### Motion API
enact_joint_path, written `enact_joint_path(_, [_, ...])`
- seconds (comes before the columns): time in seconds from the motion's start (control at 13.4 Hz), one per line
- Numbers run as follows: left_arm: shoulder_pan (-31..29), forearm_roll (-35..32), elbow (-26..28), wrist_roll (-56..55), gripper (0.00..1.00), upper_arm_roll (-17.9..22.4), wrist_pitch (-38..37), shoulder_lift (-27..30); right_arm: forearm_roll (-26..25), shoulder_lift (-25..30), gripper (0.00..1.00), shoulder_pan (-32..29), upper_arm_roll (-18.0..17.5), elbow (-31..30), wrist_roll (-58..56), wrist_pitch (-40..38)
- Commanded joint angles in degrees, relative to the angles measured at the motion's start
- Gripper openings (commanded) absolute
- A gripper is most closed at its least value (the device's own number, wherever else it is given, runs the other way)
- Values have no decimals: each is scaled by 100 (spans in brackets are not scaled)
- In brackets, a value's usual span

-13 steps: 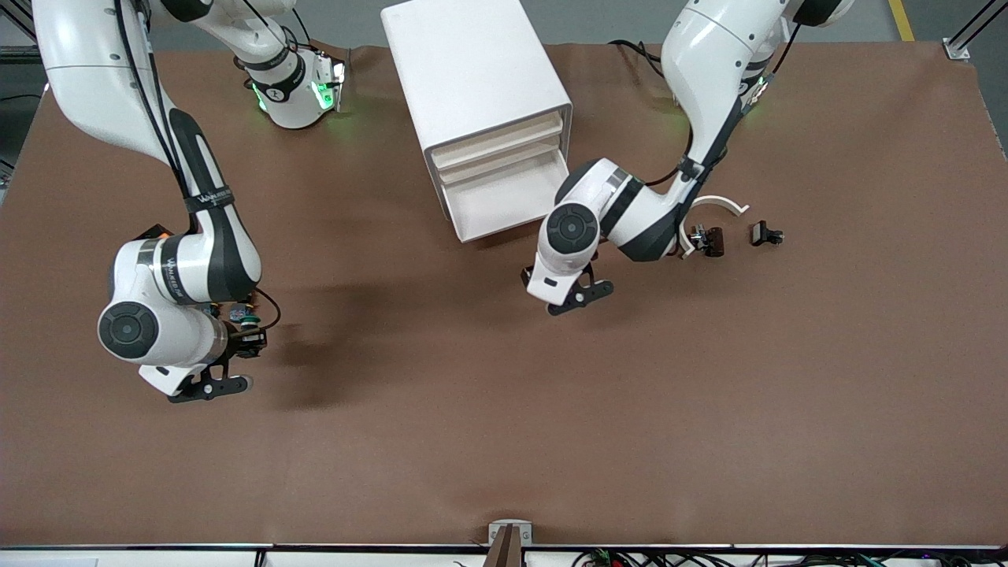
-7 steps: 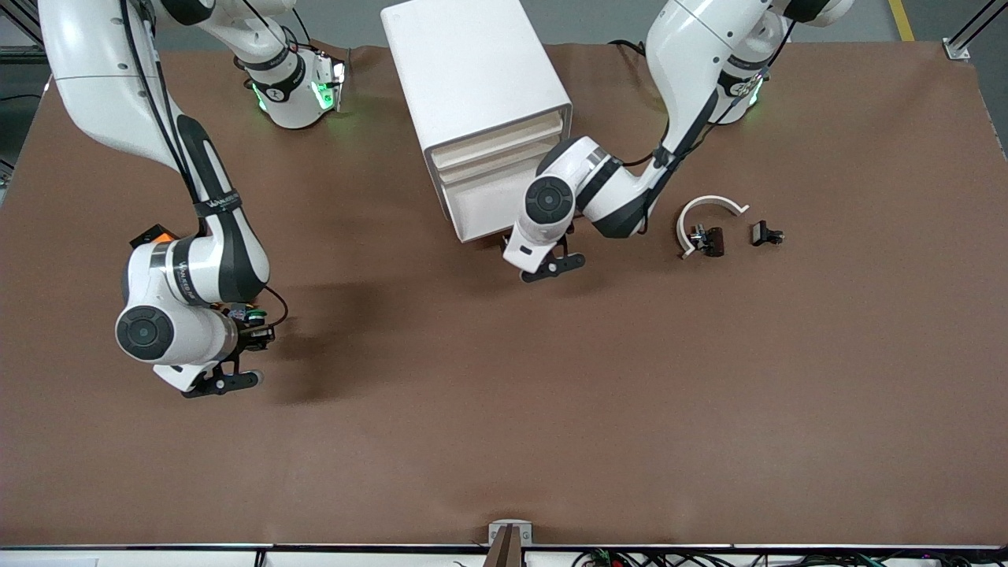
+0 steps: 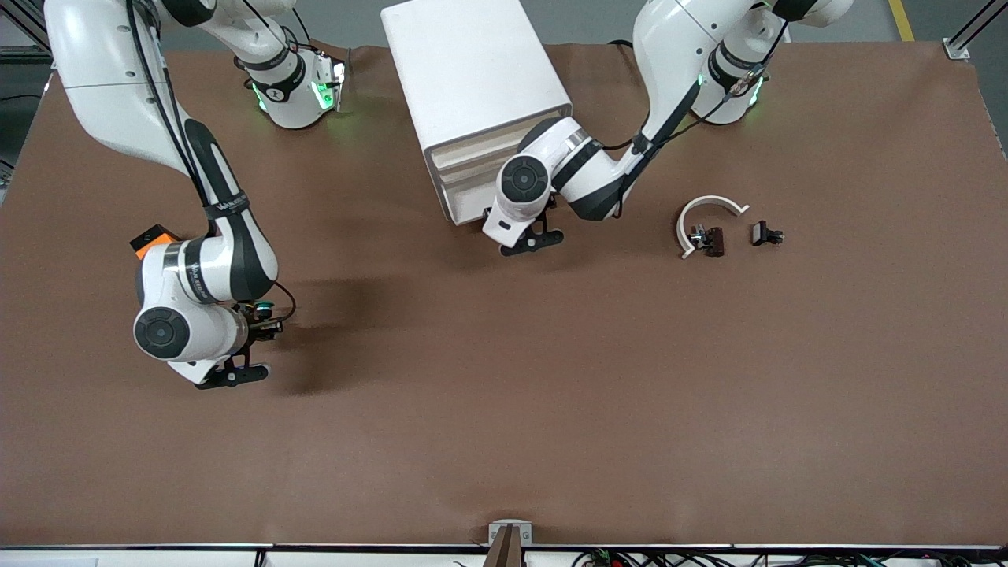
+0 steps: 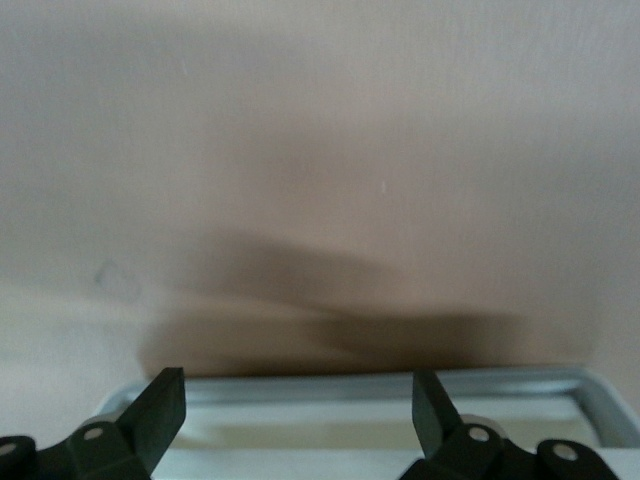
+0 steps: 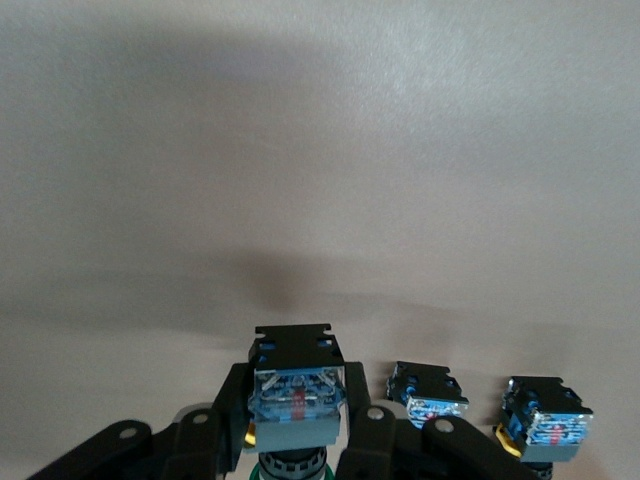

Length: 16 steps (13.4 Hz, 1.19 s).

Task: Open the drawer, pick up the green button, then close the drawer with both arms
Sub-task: 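Push the drawer shut with the left gripper while the right gripper lowers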

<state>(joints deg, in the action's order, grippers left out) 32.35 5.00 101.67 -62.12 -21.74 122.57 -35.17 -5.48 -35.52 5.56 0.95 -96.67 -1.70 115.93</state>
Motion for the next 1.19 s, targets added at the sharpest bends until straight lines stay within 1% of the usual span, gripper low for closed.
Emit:
enact_joint_path(0.0, [-19,167,99,-116,100,-190,-163,125,-59,-17,21,-20,-51,-36,117,-149])
enact_joint_path(0.22, [-19,484,81,-116,100,-269,-181,64,-59,-26,21,-11,-51,-62,205,-325])
enact_joint_path(0.3, [-19,597,81,-125,100,-339,-172,63,-59,-43,22,-2,-51,-62,205,-326])
enact_joint_path(0.45, [-19,738,64,-133,100,-348,-172,11,-59,-96,22,-11,-51,-62,197,-308])
enact_joint_path(0.6, [-10,1089,-190,-273,100,-339,-181,-234,-59,-105,22,-11,-51,-62,197,-273])
enact_joint_path(0.74, [-80,1100,-367,-336,100,-304,-190,-271,-67,-157,23,-11,-51,-53,188,-229])
enact_joint_path(0.89, [-167,1038,-507,-309,100,-138,-190,-210,-67,-166,25,-20,-51,-45,188,-203])
enact_joint_path(0.97, [-238,1029,-716,-309,100,19,-294,-200,-67,-184,27,-20,-51,-45,188,-185])
enact_joint_path(1.12, [-317,1003,-1147,-283,100,406,-618,-183,-67,-193,34,-20,-51,-45,188,-150])
